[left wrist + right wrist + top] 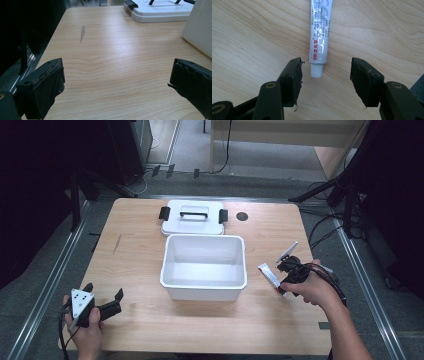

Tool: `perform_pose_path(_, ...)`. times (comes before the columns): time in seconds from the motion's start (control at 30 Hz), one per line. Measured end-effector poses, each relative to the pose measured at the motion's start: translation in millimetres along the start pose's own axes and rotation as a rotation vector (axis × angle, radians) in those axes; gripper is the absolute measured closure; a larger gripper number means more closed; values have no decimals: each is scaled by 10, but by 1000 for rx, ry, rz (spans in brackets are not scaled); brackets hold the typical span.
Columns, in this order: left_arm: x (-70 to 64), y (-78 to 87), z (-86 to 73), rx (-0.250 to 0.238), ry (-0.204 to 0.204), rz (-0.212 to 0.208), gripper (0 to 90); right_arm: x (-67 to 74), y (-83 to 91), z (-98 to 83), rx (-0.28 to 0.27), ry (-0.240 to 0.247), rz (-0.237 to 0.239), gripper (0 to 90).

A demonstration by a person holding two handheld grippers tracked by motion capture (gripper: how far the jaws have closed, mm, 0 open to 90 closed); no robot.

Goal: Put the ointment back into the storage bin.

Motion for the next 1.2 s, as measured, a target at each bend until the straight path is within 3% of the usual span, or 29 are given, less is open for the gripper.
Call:
perform_pose_path(0.37,5,2,0,0,5,-2,4,23,-69,167,40,-45,28,524)
perform_pose_path(0.7,5,2,0,-1,5,-2,4,66,-134,254,56,-24,45,589)
perform_pose_path(1.2,4,2,0,0,4,-2,4,62,-278,264,123,-43,45,671)
Point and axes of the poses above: each handheld gripper's, and its own axes: y roughly backward along the jaws, z roughly out of its top, x roughly to its left, the point moved 7 cm from there along -y, roughly forward along the jaws, and after that the axes turned 6 degrees about x, right-handed, at the moved point
